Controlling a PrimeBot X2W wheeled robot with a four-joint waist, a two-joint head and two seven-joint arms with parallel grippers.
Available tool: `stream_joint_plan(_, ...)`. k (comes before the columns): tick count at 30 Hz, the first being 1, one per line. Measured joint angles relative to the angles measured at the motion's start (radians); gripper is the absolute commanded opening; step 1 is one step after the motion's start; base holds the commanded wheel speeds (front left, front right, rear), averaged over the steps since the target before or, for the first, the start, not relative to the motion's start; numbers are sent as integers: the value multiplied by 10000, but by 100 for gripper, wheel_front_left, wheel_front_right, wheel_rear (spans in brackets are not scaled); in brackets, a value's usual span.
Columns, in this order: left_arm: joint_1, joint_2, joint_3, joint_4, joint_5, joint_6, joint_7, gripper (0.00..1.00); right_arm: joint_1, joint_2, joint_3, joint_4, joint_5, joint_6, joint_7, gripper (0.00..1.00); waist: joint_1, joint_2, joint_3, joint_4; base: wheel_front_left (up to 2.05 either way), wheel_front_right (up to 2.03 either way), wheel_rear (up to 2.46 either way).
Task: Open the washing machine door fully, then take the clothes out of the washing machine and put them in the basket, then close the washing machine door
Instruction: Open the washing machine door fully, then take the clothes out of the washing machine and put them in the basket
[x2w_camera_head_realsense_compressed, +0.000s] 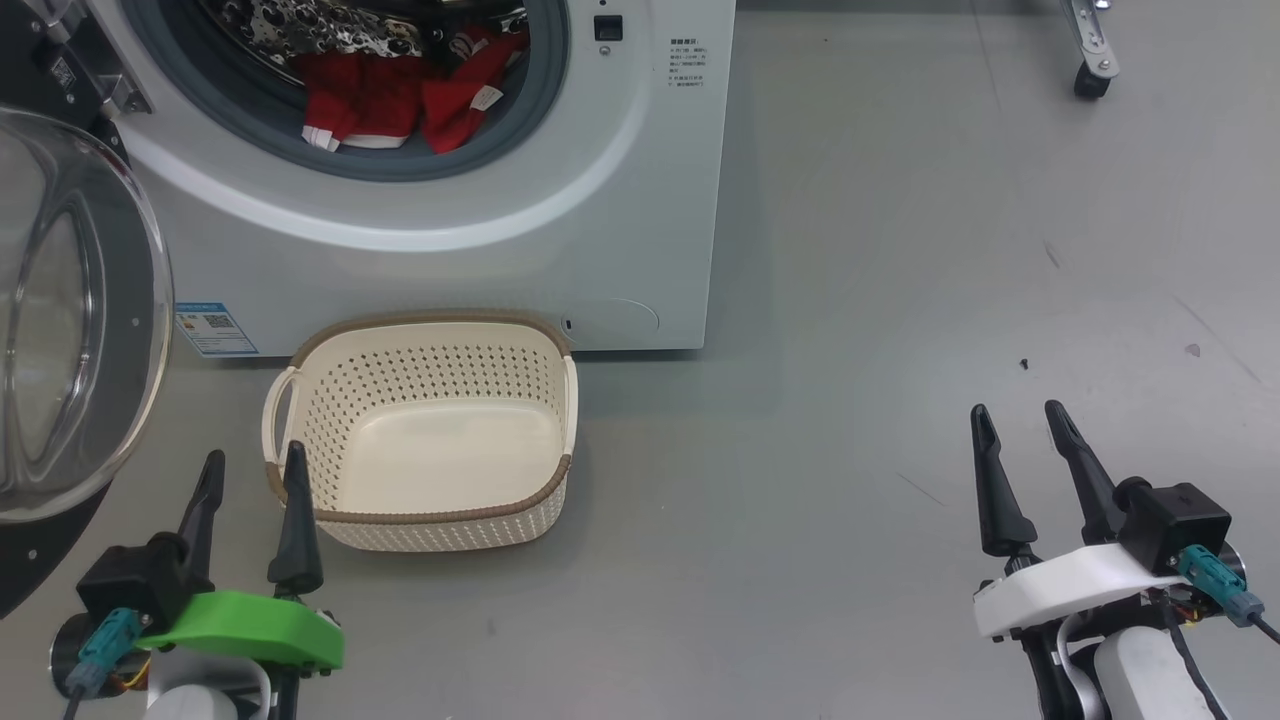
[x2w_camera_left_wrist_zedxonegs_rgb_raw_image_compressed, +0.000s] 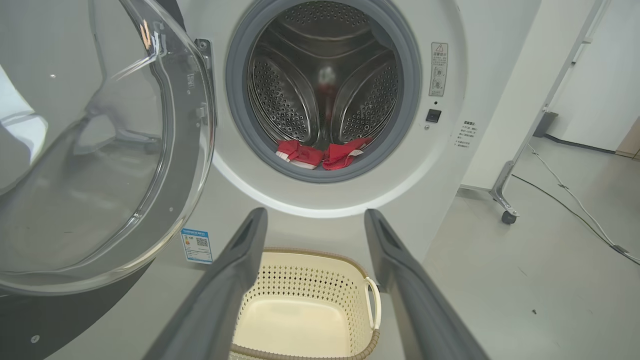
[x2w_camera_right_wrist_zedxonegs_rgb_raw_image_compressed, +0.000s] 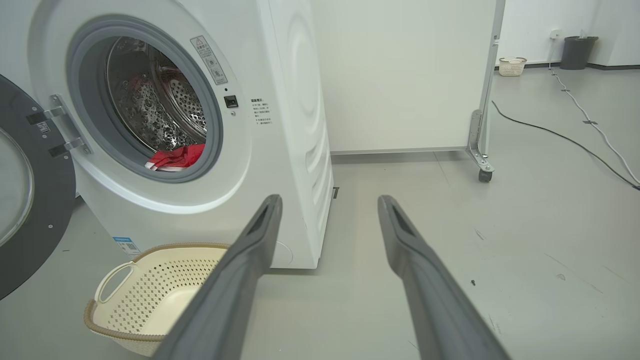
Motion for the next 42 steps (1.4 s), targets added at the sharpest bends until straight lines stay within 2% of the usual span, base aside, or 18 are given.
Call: stream_joint_plan(42, 0, -130, -79, -92, 107, 0, -2, 100, 81, 58, -167, -151, -209, 0, 0, 100, 0, 0, 123, 53, 0, 0, 0)
